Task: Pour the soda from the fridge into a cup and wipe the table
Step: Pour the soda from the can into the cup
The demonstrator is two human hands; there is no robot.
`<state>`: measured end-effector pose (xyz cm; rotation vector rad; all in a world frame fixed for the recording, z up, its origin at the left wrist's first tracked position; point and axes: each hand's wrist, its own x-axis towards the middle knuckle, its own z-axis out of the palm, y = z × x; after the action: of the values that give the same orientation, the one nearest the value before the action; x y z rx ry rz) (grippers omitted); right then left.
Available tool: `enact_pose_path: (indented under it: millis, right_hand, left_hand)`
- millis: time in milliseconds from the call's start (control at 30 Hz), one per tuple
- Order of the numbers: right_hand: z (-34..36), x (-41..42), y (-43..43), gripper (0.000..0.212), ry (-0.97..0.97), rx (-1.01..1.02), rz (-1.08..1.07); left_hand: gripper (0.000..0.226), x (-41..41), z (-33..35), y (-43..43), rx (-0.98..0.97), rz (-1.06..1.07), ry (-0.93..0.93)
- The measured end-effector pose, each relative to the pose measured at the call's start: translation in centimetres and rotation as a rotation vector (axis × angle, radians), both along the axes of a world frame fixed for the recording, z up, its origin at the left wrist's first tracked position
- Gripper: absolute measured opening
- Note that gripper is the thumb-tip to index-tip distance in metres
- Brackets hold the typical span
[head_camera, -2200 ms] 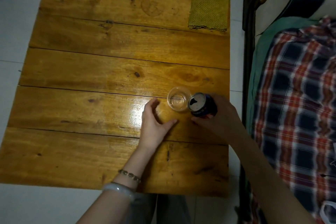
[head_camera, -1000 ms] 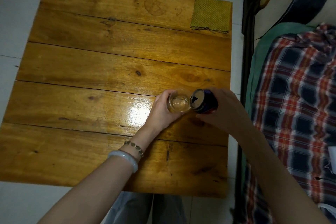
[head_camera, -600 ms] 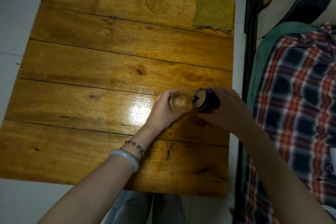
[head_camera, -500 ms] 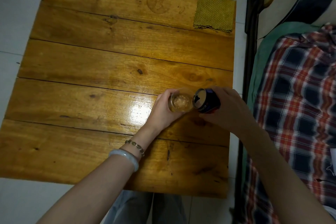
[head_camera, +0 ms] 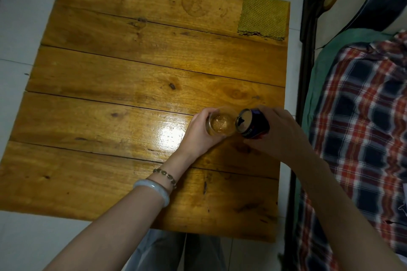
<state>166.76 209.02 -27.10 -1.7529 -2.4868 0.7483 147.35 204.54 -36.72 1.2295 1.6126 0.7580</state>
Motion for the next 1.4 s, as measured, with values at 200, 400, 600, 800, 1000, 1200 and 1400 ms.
enact_pose_path:
  millis: [200,400,600,800,1000,1200,1400]
  right_hand:
    - [0.1,0.1,-0.1,0.073,0.021,-0.002,0.000]
    - [0.6,1.0,-0.1,0.071,0.011,-0.012,-0.017]
    - [1.1,0.5,-0.1,0.072,0.002,0.005,-0.015]
    - [0.9,0.2,-0.1,0.074,-0.002,-0.014,0.018]
    - [0.8,0.3,0.1,0.075,-0.005,-0.027,0.023]
    - [0.9,0.1,0.2,0.074,-0.011,-0.028,0.033]
    - [0.4,-0.2,0.4,0.074,-0.014,-0.024,0.045]
  left_hand:
    - [0.066,-0.1,0.2,0.0,-0.008,-0.002,0.005]
    - [0.066,0.1,0.5,0.0,-0.012,-0.007,0.017]
    - [0.066,0.1,0.6,-0.1,-0.008,0.002,0.004]
    - [0.067,0.3,0.5,-0.1,-0.015,0.023,-0.008]
    - [0.068,0.2,0.4,-0.1,-0.007,0.013,-0.001]
    - [0.066,0.2,0.3,-0.1,0.004,0.023,-0.002]
    - [0.063,0.2,0.5,0.0,0.009,0.024,-0.008]
